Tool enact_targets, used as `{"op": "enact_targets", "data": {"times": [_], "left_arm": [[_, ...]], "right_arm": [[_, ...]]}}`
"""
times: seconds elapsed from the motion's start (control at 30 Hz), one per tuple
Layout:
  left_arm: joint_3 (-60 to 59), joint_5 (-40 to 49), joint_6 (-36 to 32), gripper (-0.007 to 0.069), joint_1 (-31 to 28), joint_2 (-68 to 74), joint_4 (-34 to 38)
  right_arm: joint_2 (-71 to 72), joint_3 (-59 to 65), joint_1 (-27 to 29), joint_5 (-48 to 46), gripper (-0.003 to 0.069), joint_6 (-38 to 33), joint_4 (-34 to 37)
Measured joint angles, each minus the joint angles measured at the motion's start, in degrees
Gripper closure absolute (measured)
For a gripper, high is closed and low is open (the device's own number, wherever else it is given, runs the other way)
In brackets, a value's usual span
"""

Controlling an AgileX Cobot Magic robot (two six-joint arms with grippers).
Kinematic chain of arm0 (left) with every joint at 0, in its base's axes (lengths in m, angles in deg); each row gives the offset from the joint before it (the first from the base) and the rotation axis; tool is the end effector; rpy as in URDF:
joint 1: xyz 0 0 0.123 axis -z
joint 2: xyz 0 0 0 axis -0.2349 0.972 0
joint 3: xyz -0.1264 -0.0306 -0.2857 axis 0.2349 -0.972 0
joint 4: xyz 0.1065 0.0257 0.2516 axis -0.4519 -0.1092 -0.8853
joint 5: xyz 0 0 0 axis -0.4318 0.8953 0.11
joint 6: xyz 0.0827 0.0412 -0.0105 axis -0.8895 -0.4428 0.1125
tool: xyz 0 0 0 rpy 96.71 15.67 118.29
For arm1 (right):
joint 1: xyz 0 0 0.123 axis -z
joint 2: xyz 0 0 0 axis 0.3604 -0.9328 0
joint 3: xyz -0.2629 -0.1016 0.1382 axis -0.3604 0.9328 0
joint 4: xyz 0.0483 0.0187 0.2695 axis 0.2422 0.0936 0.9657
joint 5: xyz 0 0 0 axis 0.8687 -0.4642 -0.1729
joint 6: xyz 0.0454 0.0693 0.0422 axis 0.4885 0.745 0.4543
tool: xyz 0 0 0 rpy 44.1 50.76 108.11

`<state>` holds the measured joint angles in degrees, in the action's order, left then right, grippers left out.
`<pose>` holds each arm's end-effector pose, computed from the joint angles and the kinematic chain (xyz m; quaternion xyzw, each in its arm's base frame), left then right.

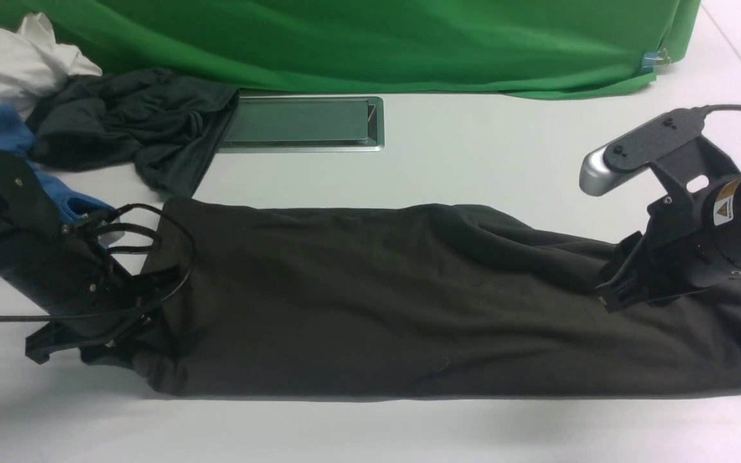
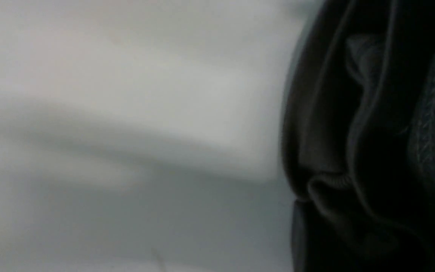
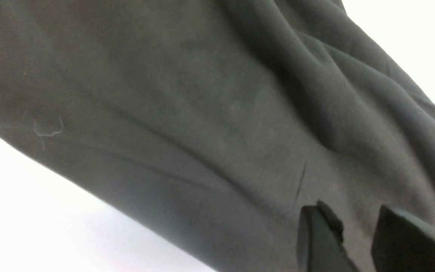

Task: Fold a long-sleeved shirt on a white desktop.
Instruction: 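Grasp the waist and leg ends of the folded dark trousers and straighten them on the table, then fold the garment over onto itself on the table with the left gripper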

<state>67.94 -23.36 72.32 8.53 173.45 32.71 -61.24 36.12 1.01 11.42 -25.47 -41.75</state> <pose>0.3140 0.0058 0.1585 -0.1952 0.9734 -0.1198 0.0064 0.2719 0.0996 0.2684 -0.2280 0.9435 0.0273 0.2389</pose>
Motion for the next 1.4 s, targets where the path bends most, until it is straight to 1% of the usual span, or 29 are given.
{"op": "enact_targets", "data": {"times": [0.1,0.2,0.27,0.37,0.4,0.43,0.47,0.5,0.53,0.57,0.6,0.67,0.7,0.73,0.83,0.9,0.93,0.97,1.0,1.07,1.1,1.2,1.23,1.33,1.4], "left_arm": [[0.0,-0.2,0.0,0.0436,-0.6,-0.9,0.4],[-1.1,-0.7,0.2,0.0436,-3.0,-3.4,-2.1],[-1.6,-1.6,0.3,0.0436,-6.0,-6.2,-3.7],[-1.6,-2.5,0.3,0.0436,-11.0,-10.9,-3.6],[-1.6,-2.9,0.2,0.0436,-14.0,-13.0,-3.1],[-1.6,-3.0,0.0,0.0436,-15.8,-14.1,-2.8],[-1.6,-3.1,-0.4,0.0436,-18.3,-15.2,-2.3],[-1.6,-3.2,-0.7,0.0436,-18.7,-15.6,-2.1],[-1.6,-3.2,-1.3,0.0436,-20.5,-16.3,-1.3],[-1.6,-3.4,-2.5,0.0436,-22.5,-16.9,0.3],[-1.6,-3.5,-3.5,0.0436,-23.4,-17.1,1.8],[-1.6,-3.6,-6.3,0.0436,-23.8,-17.1,5.3],[-1.6,-3.6,-6.7,0.0436,-23.8,-17.1,5.8],[-1.5,-3.6,-9.8,0.0436,-23.7,-17.1,10.3],[-0.4,-3.1,-17.5,0.0436,-22.3,-17.1,19.0],[0.8,-2.7,-19.9,0.0436,-21.0,-17.1,22.2],[3.3,-2.1,-21.9,0.0436,-18.9,-17.1,26.2],[4.9,-1.8,-22.5,0.0436,-17.1,-17.1,27.7],[5.2,-1.7,-22.5,0.0436,-16.2,-17.1,27.9],[9.7,-1.5,-22.8,0.0436,-9.1,-17.1,29.0],[10.3,-1.5,-22.8,0.0436,-8.4,-17.1,29.0],[14.5,-4.1,-22.1,0.0436,5.9,-17.0,29.1],[15.2,-5.5,-21.9,0.0436,9.4,-16.9,29.1],[17.8,-11.2,-20.9,0.0436,22.8,-14.9,29.4],[18.8,-12.7,-20.8,0.0436,28.9,-12.9,29.7]], "right_arm": [[0.0,0.0,0.0,0.7,0.0421,0.2,0.0],[0.0,0.0,0.0,2.9,0.0421,2.6,0.0],[0.1,0.0,0.0,4.1,0.0421,4.7,0.0],[1.6,0.0,0.0,5.3,0.0426,7.0,0.0],[2.4,0.0,0.0,5.8,0.0444,7.5,0.0],[3.4,0.0,0.0,6.3,0.0466,7.6,0.0],[4.5,0.0,0.0,7.2,0.0515,7.7,0.0],[5.0,0.0,0.0,7.4,0.0536,7.7,0.0],[6.0,0.0,0.0,8.0,0.0571,7.8,0.0],[8.0,0.0,0.0,9.4,0.0613,7.8,0.0],[9.2,0.0,0.0,10.1,0.0627,7.8,0.0],[11.4,0.0,0.0,11.2,0.0633,7.8,0.0],[11.9,0.0,0.0,11.3,0.0633,7.8,0.0],[13.5,0.0,0.0,11.6,0.0634,8.1,0.0],[16.5,0.0,0.0,11.7,0.0634,9.3,0.0],[17.9,0.0,0.0,11.7,0.0634,9.6,0.0],[19.3,-0.6,0.0,11.5,0.0634,10.2,0.0],[20.1,-1.3,0.0,11.1,0.0634,10.4,0.0],[20.2,-1.5,0.0,11.0,0.0634,10.5,0.0],[21.7,-4.6,0.0,9.6,0.0634,10.6,0.0],[21.8,-5.2,0.0,9.4,0.0634,10.6,0.0],[22.2,-10.7,0.0,6.5,0.0634,10.4,0.0],[22.2,-11.5,0.0,6.1,0.0634,10.3,0.0],[22.2,-14.5,0.0,4.5,0.0634,9.7,0.0],[22.2,-15.4,0.0,4.1,0.0634,9.1,0.0]]}}
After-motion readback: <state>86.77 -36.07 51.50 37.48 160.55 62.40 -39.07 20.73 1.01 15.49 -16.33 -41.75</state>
